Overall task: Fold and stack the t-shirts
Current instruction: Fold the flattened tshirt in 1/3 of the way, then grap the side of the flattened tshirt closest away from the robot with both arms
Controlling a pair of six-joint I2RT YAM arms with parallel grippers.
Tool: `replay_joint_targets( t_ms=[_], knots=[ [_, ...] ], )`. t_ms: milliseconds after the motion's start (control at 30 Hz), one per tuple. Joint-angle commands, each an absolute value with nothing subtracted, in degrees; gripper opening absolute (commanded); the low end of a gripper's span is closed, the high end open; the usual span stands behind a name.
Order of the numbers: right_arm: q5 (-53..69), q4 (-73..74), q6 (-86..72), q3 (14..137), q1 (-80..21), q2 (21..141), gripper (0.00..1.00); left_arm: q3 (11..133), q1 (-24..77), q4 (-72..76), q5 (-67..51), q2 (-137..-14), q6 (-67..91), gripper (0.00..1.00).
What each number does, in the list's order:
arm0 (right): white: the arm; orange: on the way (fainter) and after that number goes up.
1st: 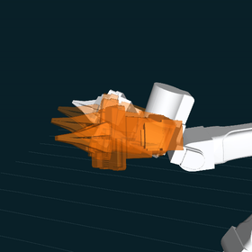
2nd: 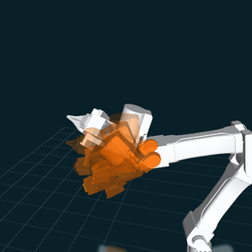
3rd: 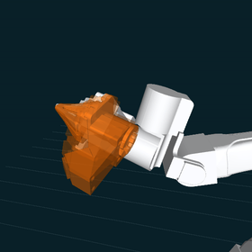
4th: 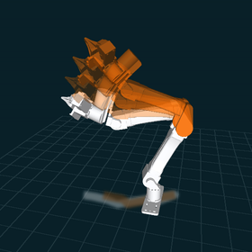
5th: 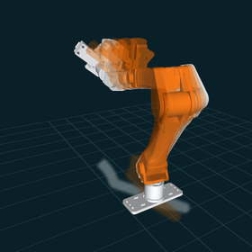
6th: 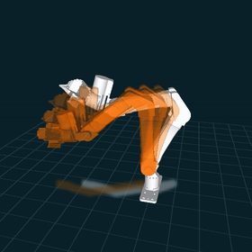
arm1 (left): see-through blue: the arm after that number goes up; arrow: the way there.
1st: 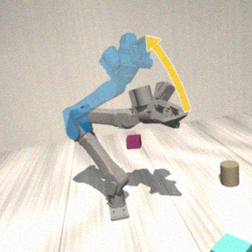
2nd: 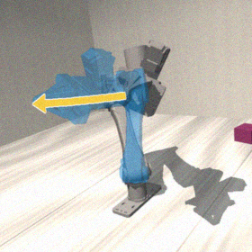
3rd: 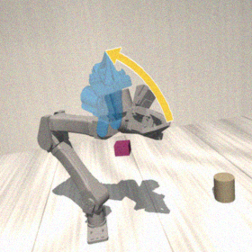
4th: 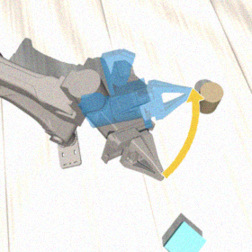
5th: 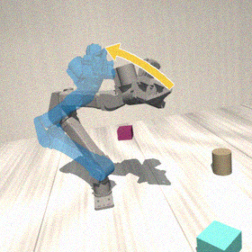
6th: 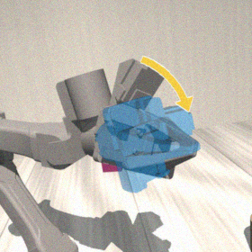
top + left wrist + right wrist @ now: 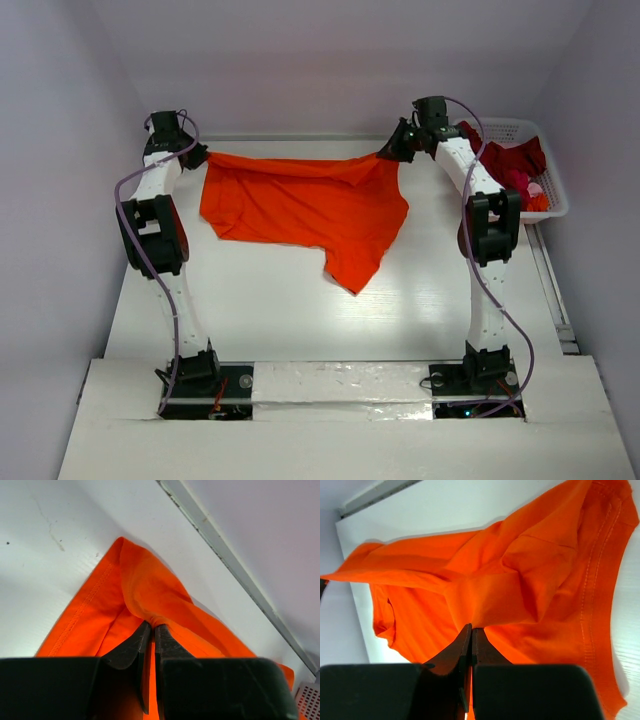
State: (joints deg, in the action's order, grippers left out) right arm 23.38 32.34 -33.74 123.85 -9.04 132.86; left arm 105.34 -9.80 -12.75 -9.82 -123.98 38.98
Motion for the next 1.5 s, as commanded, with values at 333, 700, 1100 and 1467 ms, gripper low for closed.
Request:
replay_joint_targets(
  t_ms=[333,700,1100,1467],
  knots=[
    [29.44,26.63,-41.83,118.39,-7.47,131.84,0.0,108.46,-9.67,-21.27,-9.58,-126.65,37.97,0.0],
    [27.52,26.37,-44.91,115.5,-7.47,130.61,0.0,106.26,-9.05,-23.82,-7.48,-126.13,37.79,0.14],
    [15.21,30.15,-46.41,107.58,-7.47,126.13,0.0,102.4,-9.05,-24.0,-4.31,-122.61,38.67,0.83],
    [4.93,30.67,-43.6,105.55,-7.47,119.01,1.0,100.46,-9.05,-23.12,-1.15,-113.48,40.08,0.99]
  ],
)
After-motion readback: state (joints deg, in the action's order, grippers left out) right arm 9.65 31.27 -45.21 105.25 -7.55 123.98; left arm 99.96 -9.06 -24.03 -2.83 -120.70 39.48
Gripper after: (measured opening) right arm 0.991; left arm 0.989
